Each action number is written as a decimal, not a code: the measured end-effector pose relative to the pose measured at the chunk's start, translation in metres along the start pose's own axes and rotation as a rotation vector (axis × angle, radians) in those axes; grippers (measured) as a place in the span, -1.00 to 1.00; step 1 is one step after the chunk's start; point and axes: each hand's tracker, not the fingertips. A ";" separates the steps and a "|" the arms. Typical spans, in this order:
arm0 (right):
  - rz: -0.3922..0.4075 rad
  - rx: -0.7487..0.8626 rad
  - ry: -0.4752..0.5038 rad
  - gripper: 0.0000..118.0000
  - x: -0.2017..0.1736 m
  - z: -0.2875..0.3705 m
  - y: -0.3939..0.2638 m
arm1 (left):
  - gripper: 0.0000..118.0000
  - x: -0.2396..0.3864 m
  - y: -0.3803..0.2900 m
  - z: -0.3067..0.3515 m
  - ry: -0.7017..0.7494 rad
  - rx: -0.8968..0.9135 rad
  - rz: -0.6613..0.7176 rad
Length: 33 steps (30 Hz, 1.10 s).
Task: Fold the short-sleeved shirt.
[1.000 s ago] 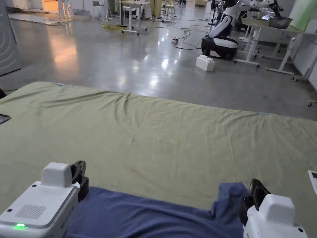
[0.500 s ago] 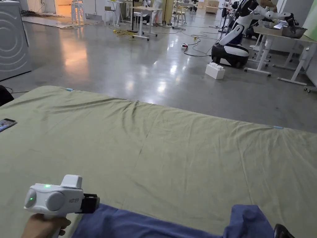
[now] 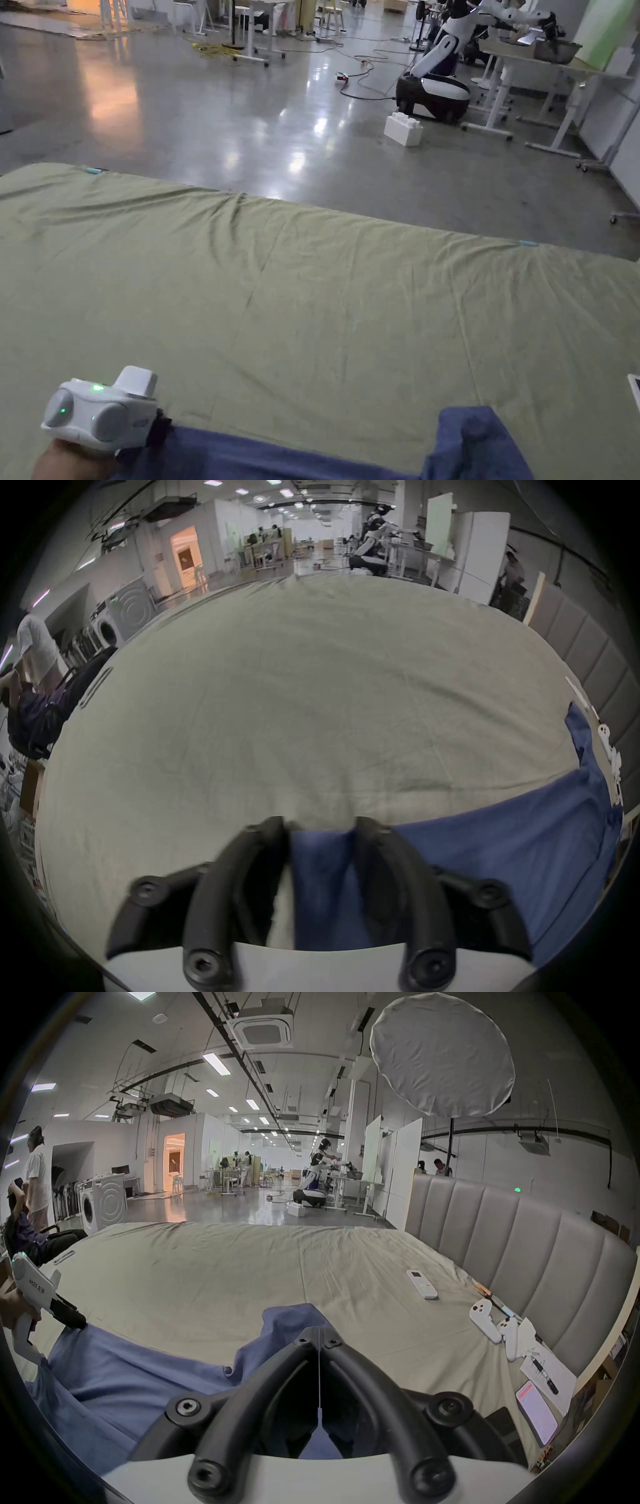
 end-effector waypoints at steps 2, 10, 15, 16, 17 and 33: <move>-0.018 -0.051 0.006 -0.98 0.007 -0.012 -0.001 | -0.88 0.003 -0.003 0.002 -0.012 0.004 -0.008; 0.054 -0.429 0.102 0.06 0.045 -0.115 -0.006 | -0.92 -0.006 0.001 0.024 -0.020 0.067 0.013; 0.093 -0.588 0.115 0.24 0.055 -0.179 -0.012 | -0.92 -0.001 -0.001 0.049 -0.027 0.106 0.018; 0.082 -0.592 0.117 0.25 0.055 -0.187 -0.013 | -0.92 0.000 -0.002 0.050 -0.026 0.110 0.019; 0.064 -0.620 0.143 0.25 0.054 -0.195 -0.015 | -0.92 0.001 -0.002 0.053 -0.026 0.112 0.017; 0.097 -0.641 0.129 -0.98 0.029 -0.218 -0.018 | -0.92 0.004 -0.008 0.060 -0.017 0.114 0.061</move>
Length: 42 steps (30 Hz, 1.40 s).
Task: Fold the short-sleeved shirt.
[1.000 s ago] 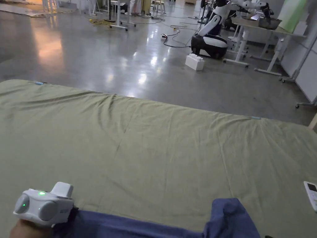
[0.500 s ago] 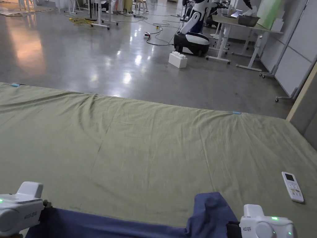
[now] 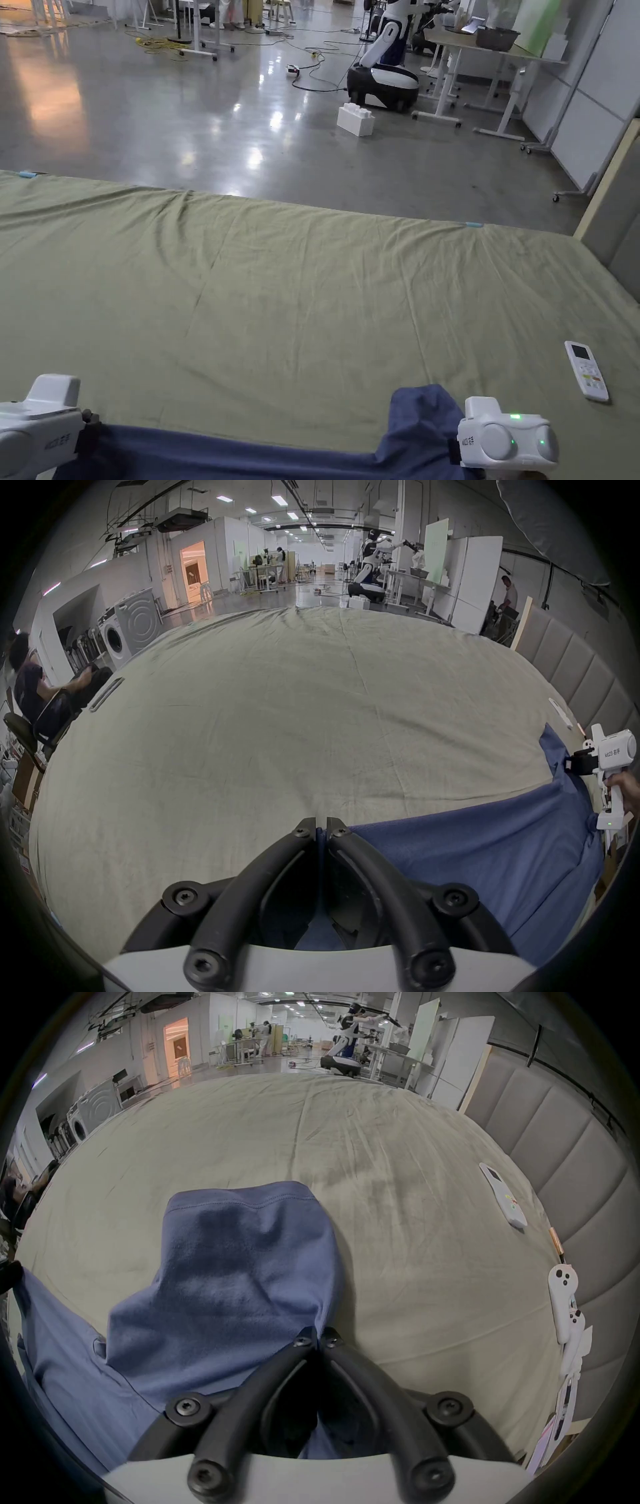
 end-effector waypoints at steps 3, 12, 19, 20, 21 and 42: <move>-0.036 0.045 0.015 -0.98 0.005 0.016 -0.006 | -0.92 -0.001 0.000 0.007 -0.005 0.013 0.003; -0.074 0.218 0.055 -0.99 0.020 0.103 -0.032 | -0.92 -0.010 -0.012 0.041 -0.037 0.083 0.023; -0.047 0.298 0.064 -0.99 0.026 0.172 -0.067 | -0.92 -0.023 -0.027 0.099 -0.061 0.164 0.017; -0.047 0.313 0.069 -0.99 0.027 0.181 -0.073 | -0.92 -0.026 -0.030 0.107 -0.063 0.174 0.019; -0.042 0.324 0.072 -0.99 0.028 0.190 -0.080 | -0.92 -0.026 -0.035 0.118 -0.070 0.178 0.018; 0.017 0.068 0.049 -0.98 0.023 0.206 -0.259 | -0.92 -0.042 -0.186 0.168 -0.083 -0.036 -0.024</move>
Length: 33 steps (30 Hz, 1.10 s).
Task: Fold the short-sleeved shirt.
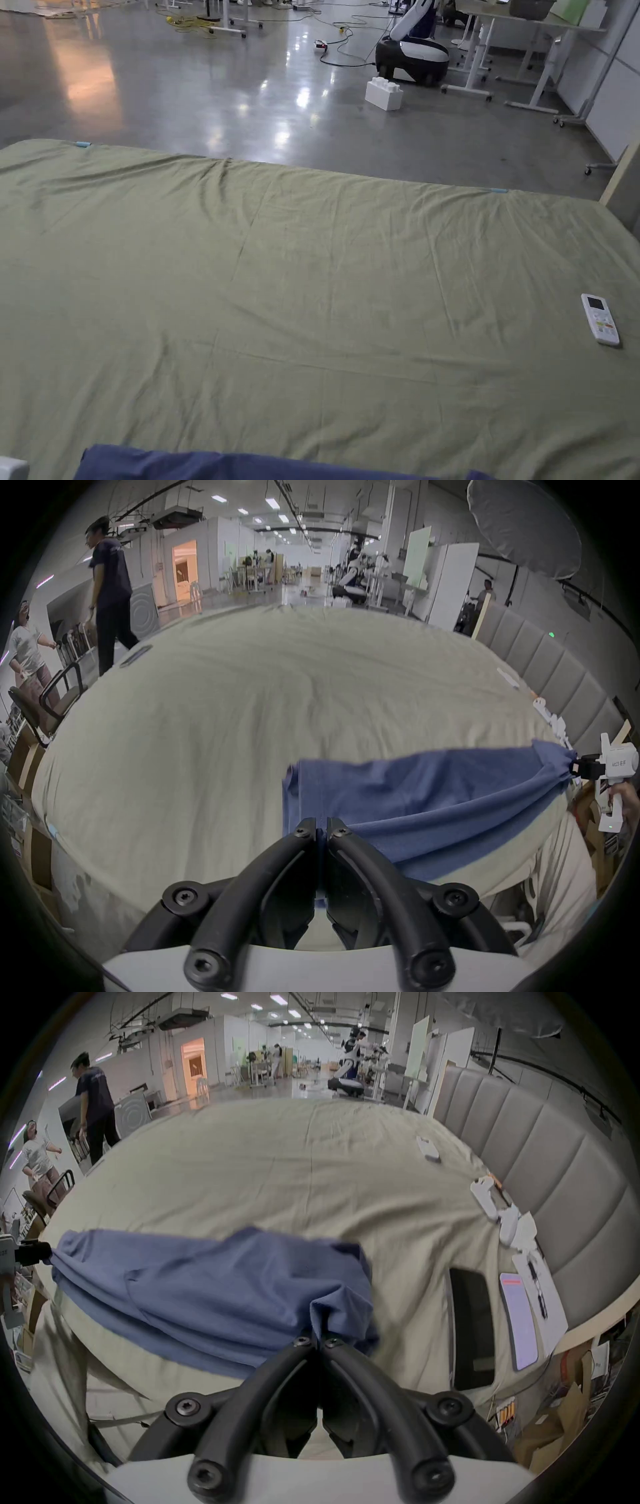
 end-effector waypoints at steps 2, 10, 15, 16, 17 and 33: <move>0.001 -0.019 -0.010 -0.98 0.000 -0.014 -0.010 | -0.92 0.003 -0.009 -0.008 0.010 -0.047 -0.028; 0.000 -0.033 -0.022 -0.93 -0.008 -0.039 -0.018 | -0.89 -0.003 -0.024 -0.037 0.023 -0.066 -0.003; 0.006 -0.033 -0.076 0.00 -0.014 -0.021 0.000 | -0.27 0.003 -0.007 -0.028 0.042 -0.017 0.017; -0.004 -0.008 -0.105 0.06 -0.014 -0.015 0.007 | -0.12 0.005 -0.001 -0.026 0.036 0.022 0.023; 0.000 0.019 -0.136 0.08 -0.015 -0.006 0.015 | -0.08 0.008 0.006 -0.023 0.035 0.062 0.023; -0.021 0.435 -0.127 -0.16 -0.053 0.046 0.109 | -0.09 0.100 0.116 0.004 0.012 0.448 -0.029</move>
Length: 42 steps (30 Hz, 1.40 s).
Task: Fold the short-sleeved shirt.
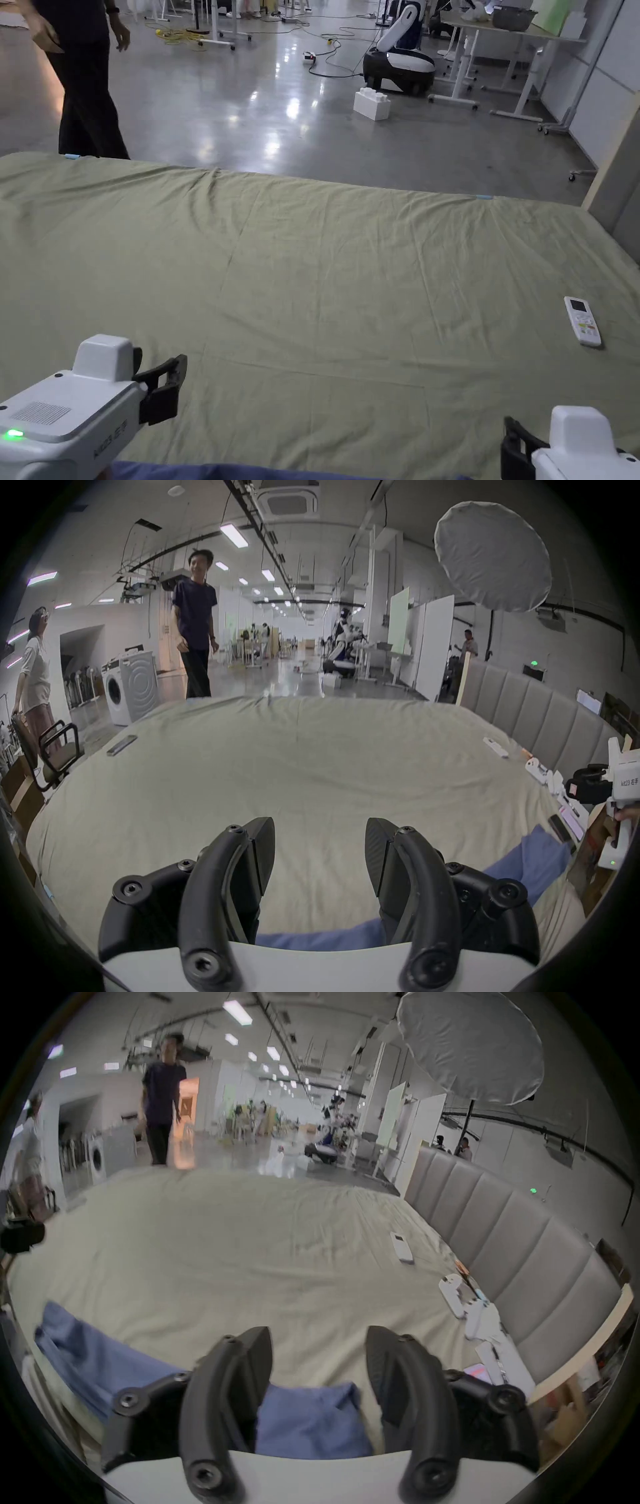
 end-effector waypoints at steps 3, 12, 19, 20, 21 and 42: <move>-0.035 0.162 -0.021 -0.40 -0.014 0.005 0.013 | -0.43 0.015 0.013 0.002 0.039 0.083 -0.026; -0.095 0.489 -0.052 -0.96 -0.052 0.014 0.045 | -0.94 0.031 0.030 0.028 0.153 0.323 0.058; -0.124 0.515 -0.032 -0.97 -0.056 0.018 0.052 | -0.94 0.019 0.037 0.040 0.194 0.370 0.031; -0.128 0.513 -0.023 -0.97 -0.055 0.017 0.052 | -0.94 0.017 0.036 0.041 0.193 0.366 0.019; -0.135 0.504 -0.017 -0.97 -0.054 0.017 0.052 | -0.94 0.011 0.035 0.042 0.194 0.362 0.016; -0.038 0.291 0.056 -0.97 -0.069 -0.007 0.034 | 0.21 -0.147 -0.074 0.016 -0.115 -0.378 0.219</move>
